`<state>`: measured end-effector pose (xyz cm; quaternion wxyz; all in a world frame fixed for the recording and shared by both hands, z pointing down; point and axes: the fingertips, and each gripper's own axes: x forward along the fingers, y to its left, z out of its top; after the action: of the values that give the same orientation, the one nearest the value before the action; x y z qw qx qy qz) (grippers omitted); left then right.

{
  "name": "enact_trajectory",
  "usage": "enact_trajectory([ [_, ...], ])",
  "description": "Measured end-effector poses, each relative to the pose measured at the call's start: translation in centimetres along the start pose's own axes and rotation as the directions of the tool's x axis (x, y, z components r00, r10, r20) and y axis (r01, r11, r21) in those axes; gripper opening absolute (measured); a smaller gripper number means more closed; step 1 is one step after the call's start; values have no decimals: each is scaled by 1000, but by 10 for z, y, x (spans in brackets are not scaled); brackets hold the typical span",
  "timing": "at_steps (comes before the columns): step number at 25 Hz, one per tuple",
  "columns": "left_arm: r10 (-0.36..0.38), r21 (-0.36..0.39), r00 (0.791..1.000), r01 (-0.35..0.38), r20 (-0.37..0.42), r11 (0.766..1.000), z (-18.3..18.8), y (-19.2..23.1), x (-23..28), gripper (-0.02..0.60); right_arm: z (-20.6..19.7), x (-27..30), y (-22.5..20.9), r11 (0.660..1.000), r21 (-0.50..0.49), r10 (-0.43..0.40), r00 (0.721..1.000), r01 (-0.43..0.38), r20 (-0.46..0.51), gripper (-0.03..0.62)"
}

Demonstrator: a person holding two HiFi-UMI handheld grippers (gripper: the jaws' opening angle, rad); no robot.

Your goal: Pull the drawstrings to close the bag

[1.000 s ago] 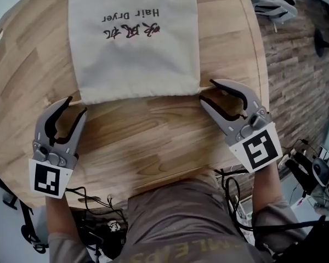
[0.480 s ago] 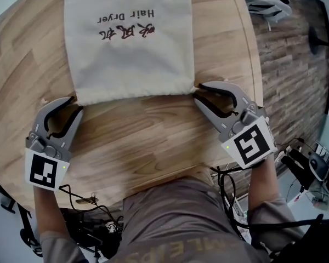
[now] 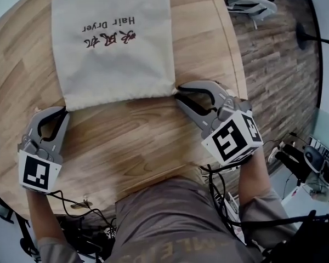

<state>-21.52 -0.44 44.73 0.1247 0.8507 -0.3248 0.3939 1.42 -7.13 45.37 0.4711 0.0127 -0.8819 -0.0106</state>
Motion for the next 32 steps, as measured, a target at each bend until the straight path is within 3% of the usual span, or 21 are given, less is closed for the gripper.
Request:
enact_trajectory([
  [4,0,3,1000,0,5,1000,1,-1,1,12,-1,-1,-1,999,10,31,1000,-31,-6,104],
  [8,-18,4,1000,18,0,1000,1,-1,2,12,-5,0,-2,998,32,56,998,-55,-23,41],
  [10,-29,2,1000,29,-12,1000,-1,-1,2,12,-5,1,-3,997,39,62,997,-60,-42,41],
  [14,2,-23,1000,-3,-31,1000,-4,-1,3,11,-6,2,-3,996,82,30,997,-24,-75,41],
  [18,32,-77,999,-31,14,997,-1,0,5,11,-7,0,-3,995,96,-14,996,23,-90,41],
  [23,17,20,998,-16,-57,1000,-6,-2,3,9,-5,4,-4,993,117,30,993,-16,-115,40],
  [27,-29,49,995,34,-99,998,-11,-3,7,8,-8,6,-4,990,131,62,991,-47,-116,40],
  [32,-2,-22,998,1,-57,1000,-17,6,6,9,-10,8,-7,986,159,62,995,-48,-83,40],
])
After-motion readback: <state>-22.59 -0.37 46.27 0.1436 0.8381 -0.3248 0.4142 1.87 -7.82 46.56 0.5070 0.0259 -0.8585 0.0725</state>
